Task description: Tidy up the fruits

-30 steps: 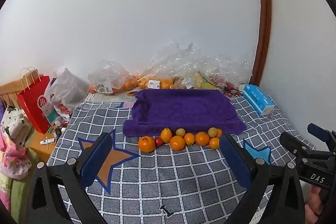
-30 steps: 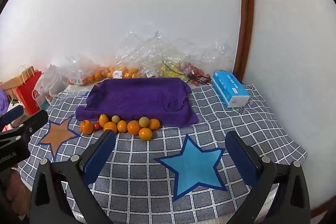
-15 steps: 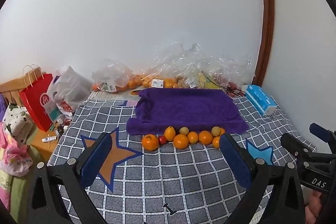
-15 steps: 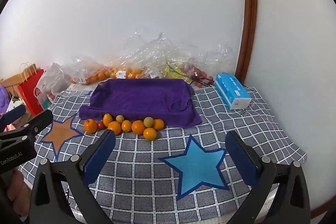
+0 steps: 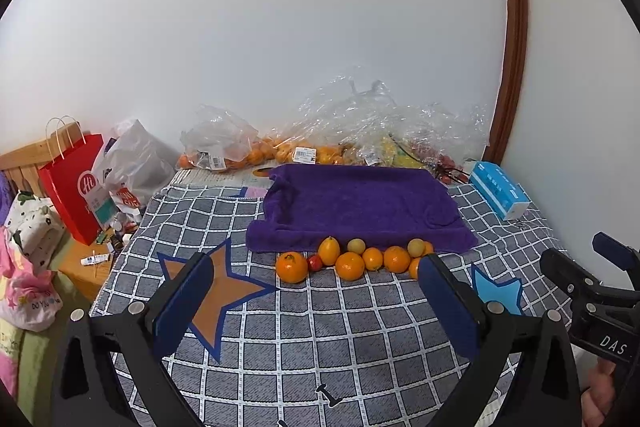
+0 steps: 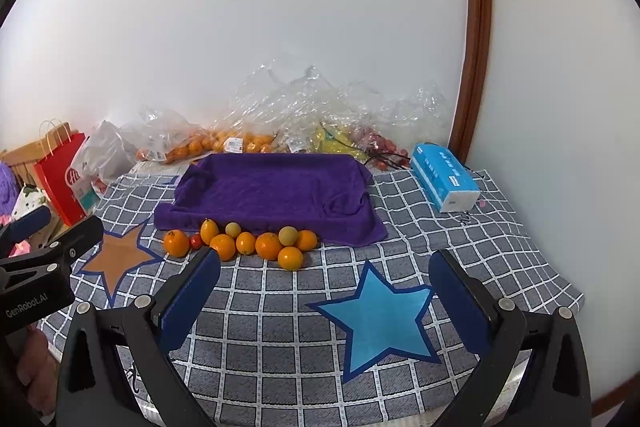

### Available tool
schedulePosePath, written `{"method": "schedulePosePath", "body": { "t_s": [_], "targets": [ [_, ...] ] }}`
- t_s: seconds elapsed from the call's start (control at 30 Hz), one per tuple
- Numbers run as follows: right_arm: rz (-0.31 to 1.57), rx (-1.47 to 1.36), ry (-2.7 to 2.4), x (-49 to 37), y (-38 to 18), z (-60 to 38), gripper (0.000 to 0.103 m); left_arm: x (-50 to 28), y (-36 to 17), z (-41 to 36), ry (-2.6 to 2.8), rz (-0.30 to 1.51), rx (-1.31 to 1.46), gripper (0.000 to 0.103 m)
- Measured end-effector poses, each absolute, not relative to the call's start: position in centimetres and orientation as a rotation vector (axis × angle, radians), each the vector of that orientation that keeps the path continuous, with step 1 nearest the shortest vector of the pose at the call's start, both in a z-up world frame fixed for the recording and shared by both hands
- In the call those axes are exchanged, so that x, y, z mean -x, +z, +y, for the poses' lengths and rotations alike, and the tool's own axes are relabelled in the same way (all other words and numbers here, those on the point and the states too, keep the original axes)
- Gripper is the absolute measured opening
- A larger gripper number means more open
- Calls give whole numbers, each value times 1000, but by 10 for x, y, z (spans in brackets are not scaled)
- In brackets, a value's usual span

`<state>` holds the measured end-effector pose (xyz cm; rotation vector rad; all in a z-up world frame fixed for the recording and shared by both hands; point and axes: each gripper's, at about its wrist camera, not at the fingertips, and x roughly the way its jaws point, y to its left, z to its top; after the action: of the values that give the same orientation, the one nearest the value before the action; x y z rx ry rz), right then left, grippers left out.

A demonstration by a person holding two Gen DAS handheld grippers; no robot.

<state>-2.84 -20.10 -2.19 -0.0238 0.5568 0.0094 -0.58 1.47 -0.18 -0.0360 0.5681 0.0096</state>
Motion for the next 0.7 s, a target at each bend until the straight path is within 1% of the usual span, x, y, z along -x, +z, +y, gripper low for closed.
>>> {"method": "schedulePosePath", "body": {
  "t_s": [0.7],
  "targets": [
    [558,45,4,29,-22,-196,102,6,-3,21,14,573,67,103]
  ]
}}
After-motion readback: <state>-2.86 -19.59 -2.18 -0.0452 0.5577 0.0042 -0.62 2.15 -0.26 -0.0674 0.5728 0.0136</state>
